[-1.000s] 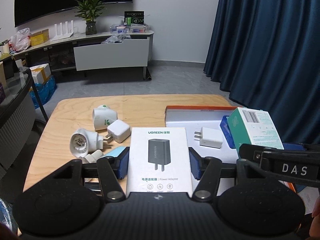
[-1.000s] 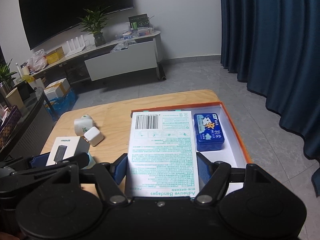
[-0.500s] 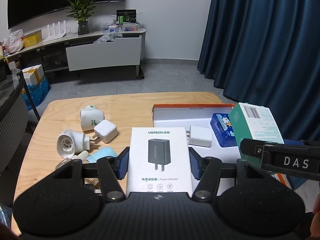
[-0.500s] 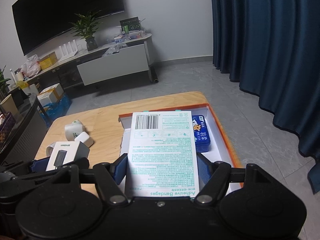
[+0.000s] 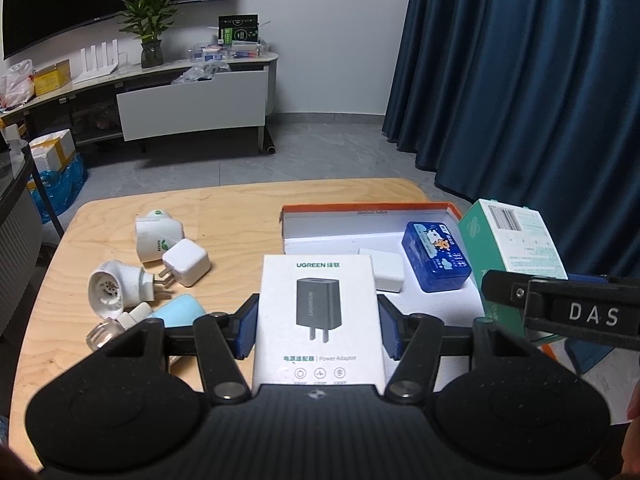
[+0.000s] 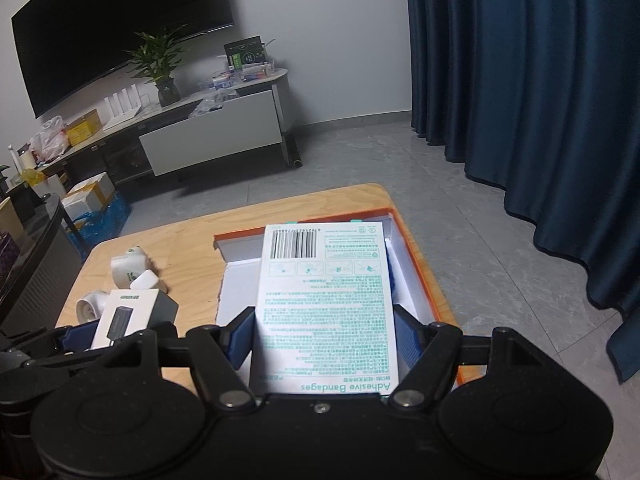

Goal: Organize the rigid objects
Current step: 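Carry UGREEN box with left tool while right tool carries bandage box to orange-rimmed box, then lower bandage box into box and open right tool while left tool lowers UGREEN box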

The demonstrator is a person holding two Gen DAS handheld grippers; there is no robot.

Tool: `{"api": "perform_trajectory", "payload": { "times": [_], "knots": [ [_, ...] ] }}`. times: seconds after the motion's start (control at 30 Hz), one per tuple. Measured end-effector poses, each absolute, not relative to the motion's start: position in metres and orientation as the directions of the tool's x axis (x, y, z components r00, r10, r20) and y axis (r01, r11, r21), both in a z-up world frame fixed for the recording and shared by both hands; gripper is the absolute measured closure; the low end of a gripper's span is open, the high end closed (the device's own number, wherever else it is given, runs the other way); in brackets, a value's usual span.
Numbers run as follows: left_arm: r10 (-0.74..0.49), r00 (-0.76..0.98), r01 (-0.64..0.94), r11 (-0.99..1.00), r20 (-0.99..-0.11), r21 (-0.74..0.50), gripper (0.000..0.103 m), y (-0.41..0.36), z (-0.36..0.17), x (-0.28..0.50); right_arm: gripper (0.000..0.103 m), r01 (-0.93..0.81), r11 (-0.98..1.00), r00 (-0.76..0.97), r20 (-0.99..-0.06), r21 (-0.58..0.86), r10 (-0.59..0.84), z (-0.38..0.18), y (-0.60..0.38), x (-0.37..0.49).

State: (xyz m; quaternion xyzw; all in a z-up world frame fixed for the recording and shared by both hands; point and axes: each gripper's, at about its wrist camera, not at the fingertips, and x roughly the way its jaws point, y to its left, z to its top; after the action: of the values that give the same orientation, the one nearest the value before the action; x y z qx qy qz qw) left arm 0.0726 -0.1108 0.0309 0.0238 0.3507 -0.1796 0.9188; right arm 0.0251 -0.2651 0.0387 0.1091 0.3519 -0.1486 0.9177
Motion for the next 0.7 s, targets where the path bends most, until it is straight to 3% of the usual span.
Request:
{"api": "perform_trajectory", "payload": {
  "times": [0.7],
  "knots": [
    [-0.346,0.640,0.391,0.915,-0.687,-0.097,0.043,-0.144,0.017,0.077,0.019,0.383,0.920,0.674,-0.705,0.080,-0.219,0.027,-0.292,0.031]
  ]
}}
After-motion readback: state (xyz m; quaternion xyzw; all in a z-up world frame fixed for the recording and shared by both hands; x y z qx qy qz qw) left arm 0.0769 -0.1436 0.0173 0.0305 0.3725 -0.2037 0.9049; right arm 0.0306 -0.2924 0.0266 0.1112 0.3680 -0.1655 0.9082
